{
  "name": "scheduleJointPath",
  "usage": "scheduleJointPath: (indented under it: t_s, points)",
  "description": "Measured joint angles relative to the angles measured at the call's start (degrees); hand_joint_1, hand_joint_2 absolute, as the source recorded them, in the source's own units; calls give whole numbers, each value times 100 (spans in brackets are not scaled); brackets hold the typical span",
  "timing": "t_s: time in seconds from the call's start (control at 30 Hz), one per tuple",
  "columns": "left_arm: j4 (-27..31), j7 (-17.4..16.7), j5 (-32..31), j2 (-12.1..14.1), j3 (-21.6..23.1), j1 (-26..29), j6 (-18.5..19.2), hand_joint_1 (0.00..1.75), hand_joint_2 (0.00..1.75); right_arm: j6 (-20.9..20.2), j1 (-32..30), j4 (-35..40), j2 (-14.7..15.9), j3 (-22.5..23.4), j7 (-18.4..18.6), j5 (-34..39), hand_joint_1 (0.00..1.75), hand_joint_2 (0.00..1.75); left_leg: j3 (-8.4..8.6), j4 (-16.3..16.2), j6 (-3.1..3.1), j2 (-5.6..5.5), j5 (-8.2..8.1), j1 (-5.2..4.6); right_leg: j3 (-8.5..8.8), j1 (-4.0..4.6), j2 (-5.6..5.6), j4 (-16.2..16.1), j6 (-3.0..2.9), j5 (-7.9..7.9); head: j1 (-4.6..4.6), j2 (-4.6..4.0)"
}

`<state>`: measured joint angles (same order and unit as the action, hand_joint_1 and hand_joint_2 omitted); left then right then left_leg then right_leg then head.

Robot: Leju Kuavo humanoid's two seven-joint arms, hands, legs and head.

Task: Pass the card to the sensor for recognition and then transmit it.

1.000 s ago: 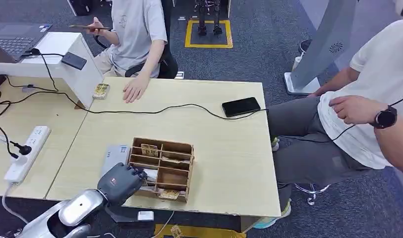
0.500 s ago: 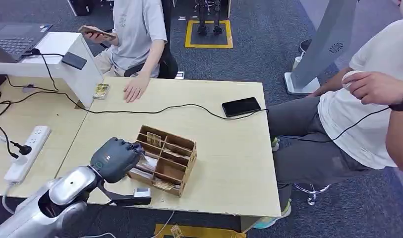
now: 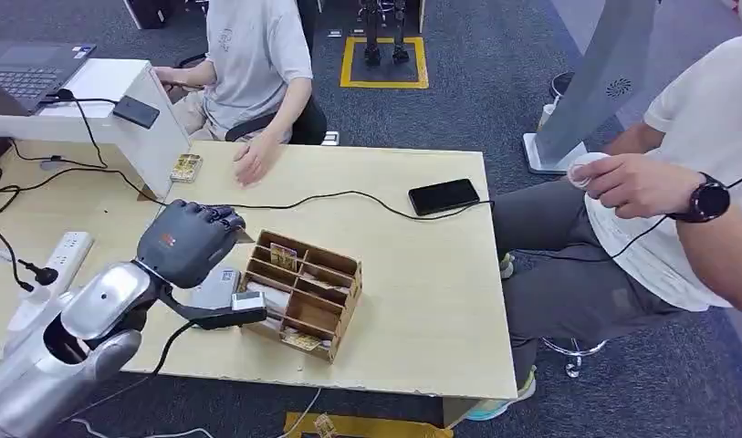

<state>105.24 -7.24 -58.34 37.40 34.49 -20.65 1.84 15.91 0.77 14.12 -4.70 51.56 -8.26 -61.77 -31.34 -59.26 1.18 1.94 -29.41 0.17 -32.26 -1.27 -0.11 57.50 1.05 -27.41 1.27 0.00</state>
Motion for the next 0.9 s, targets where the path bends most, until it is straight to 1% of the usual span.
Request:
scheduleJointPath:
  t_s: [0.07,0.17,0.27,0.4,0.53,0.7,0.9]
  points:
    - [-168,-233,-159,-59,-96,-50,-7,175,175,0,9,0,-4,0,-2,-81,0,175,0,0,0,0,0,0,-1,0,0,0,0,0,0,0]
    - [-497,-363,-249,-171,-227,-235,-7,175,175,2,38,0,-4,0,-18,-147,0,175,0,0,0,0,2,0,0,0,0,0,1,2,-2,0]
    - [-960,-516,-249,-321,-444,-436,0,175,175,2,72,0,-4,0,-48,-256,0,175,0,-1,1,2,5,0,0,1,2,0,0,5,-4,0]
    - [-1488,-526,-264,-435,-697,-652,11,175,175,4,111,0,-4,0,-48,-282,0,175,0,-1,1,3,5,0,0,1,4,0,0,4,-2,0]
    - [-1811,-548,-232,-518,-869,-672,-7,175,175,11,121,-2,-4,0,-18,-319,0,175,-2,-1,1,3,4,0,-1,1,4,0,0,3,-2,0]
    - [-2004,-540,-179,-573,-1068,-652,-9,175,175,28,120,-2,-4,-2,2,-376,0,175,-5,0,2,2,4,1,-1,0,3,0,1,3,-2,0]
    - [-2085,-507,-146,-610,-1182,-589,-9,175,175,28,120,-2,-4,-2,0,-380,0,175,-4,-1,2,1,4,0,-1,0,2,0,1,3,-2,0]
